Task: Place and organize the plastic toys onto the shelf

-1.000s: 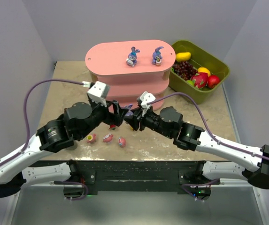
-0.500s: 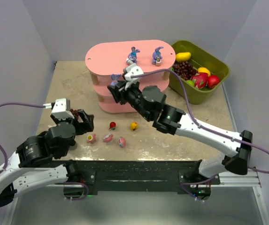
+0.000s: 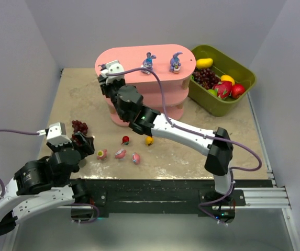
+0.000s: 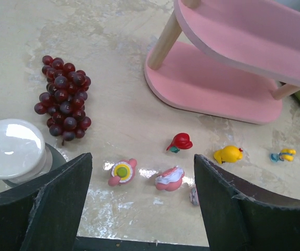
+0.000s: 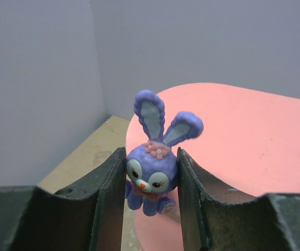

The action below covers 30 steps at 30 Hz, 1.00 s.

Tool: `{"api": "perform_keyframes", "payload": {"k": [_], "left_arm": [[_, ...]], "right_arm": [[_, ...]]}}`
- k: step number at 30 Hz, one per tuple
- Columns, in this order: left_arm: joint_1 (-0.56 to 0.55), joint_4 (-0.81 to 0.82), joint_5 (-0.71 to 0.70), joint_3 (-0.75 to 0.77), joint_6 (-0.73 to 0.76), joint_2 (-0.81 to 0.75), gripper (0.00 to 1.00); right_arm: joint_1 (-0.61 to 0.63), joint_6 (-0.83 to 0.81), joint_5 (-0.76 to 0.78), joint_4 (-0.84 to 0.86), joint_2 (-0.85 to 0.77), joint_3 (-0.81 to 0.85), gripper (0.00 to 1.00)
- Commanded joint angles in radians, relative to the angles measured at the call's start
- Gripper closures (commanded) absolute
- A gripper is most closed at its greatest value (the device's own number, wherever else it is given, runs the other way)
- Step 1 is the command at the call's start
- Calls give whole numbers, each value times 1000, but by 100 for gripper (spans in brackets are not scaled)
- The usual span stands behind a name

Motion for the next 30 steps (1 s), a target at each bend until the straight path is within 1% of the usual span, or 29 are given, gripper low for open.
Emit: {"api": "perform_keyframes", "payload": {"k": [1,6,9,13,17,23,30], "left_arm": [[-1,2,-71,-42,-69,-4,17],[-1,-3,-76,-44,-71,8,17],[-1,-8,-76,-45,-80,9,17],[0,-3,-68,-51,-86,12,17],[-1,58,-38,-65,-23,25,17],[-1,60,-35,-64,-23,32,17],[-1,61,-35,-67,-20,16,17]], "right_arm": [[1,-113,109,112,42,154,94],[-5,-165,135,65,125,281,92],[-10,-185,164,60,151,309,91],[-24,-199,176,58,158,308,91],[-36,-199,173,45,157,298,91],[-50,-183,168,41,171,285,90],[-62,-182,152,6,195,318,86]]}}
